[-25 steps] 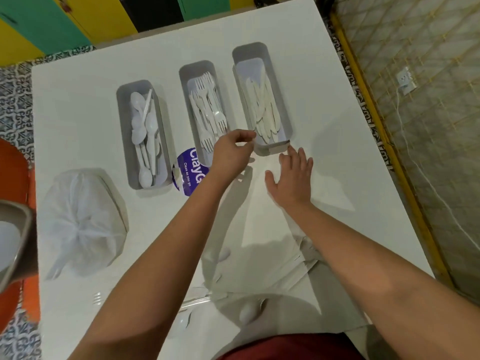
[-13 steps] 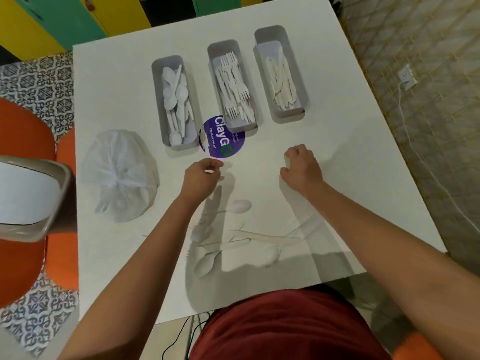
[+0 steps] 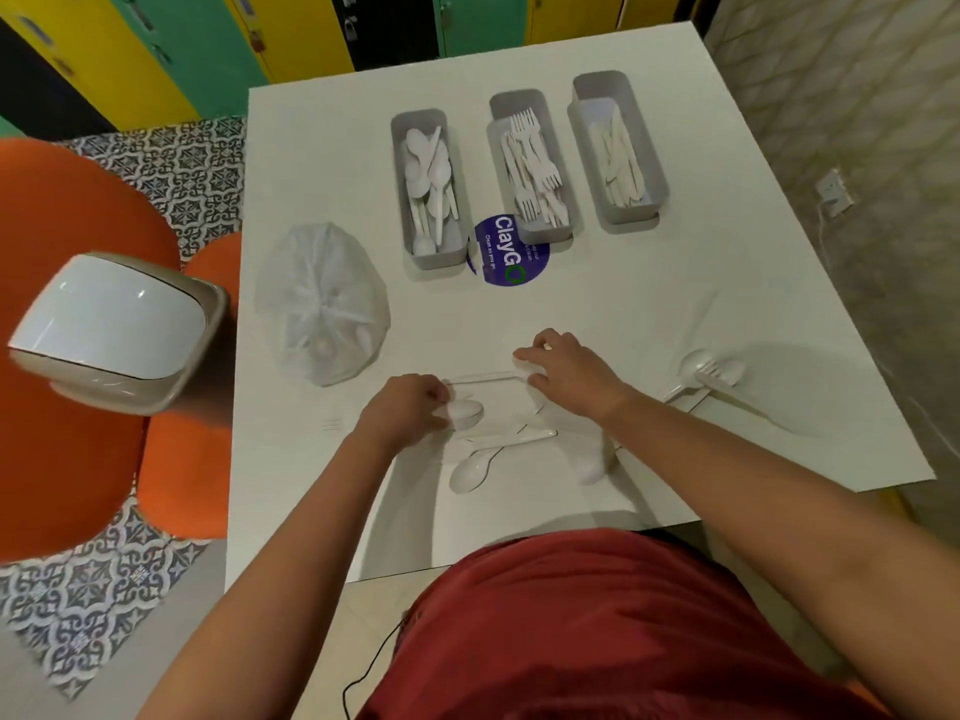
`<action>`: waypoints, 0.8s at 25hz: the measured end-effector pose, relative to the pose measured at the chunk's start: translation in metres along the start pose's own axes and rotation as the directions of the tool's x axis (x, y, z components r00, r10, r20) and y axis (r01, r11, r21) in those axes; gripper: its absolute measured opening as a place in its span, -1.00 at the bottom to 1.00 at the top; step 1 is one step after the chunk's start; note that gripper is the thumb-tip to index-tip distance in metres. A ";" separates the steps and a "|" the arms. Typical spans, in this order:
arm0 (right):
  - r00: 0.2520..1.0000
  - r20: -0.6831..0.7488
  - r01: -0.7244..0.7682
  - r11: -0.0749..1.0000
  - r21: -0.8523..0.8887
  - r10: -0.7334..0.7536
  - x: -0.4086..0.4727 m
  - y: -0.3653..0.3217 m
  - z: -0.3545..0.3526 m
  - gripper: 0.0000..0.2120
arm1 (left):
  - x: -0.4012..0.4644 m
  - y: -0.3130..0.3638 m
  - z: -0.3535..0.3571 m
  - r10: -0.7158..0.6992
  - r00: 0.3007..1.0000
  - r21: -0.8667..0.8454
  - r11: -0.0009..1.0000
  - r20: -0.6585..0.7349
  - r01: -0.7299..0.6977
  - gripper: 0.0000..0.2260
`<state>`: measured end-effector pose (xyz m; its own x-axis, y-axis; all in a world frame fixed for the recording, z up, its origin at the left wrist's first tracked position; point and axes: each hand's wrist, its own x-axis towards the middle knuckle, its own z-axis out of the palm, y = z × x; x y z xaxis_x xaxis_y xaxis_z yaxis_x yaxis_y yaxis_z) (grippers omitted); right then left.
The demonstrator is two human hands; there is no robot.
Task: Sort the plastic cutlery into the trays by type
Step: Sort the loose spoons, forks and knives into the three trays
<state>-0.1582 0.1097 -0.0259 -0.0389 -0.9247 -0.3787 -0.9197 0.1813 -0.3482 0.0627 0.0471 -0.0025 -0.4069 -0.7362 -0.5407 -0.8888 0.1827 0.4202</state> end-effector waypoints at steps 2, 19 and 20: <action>1.000 -0.006 -0.008 1.000 0.020 0.008 -0.002 -0.002 0.003 -0.64 | -0.004 -0.007 0.007 0.019 0.999 0.107 0.994 -0.028 -0.016 -0.66; 0.956 -0.023 -0.240 0.827 0.508 0.292 0.000 -0.015 -0.015 -0.83 | -0.001 -0.016 0.002 0.037 0.949 -0.183 0.978 -0.314 -0.099 -0.85; 0.950 -0.031 -0.246 0.803 0.543 0.312 0.004 -0.018 -0.020 -0.80 | 0.001 -0.014 -0.003 0.025 0.941 -0.248 0.962 -0.338 -0.115 -0.84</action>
<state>-0.1495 0.0958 -0.0039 -0.3359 -0.8320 -0.4416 -0.5166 0.5548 -0.6522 0.0750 0.0422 -0.0068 -0.3340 -0.9083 -0.2520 -0.7562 0.0986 0.6469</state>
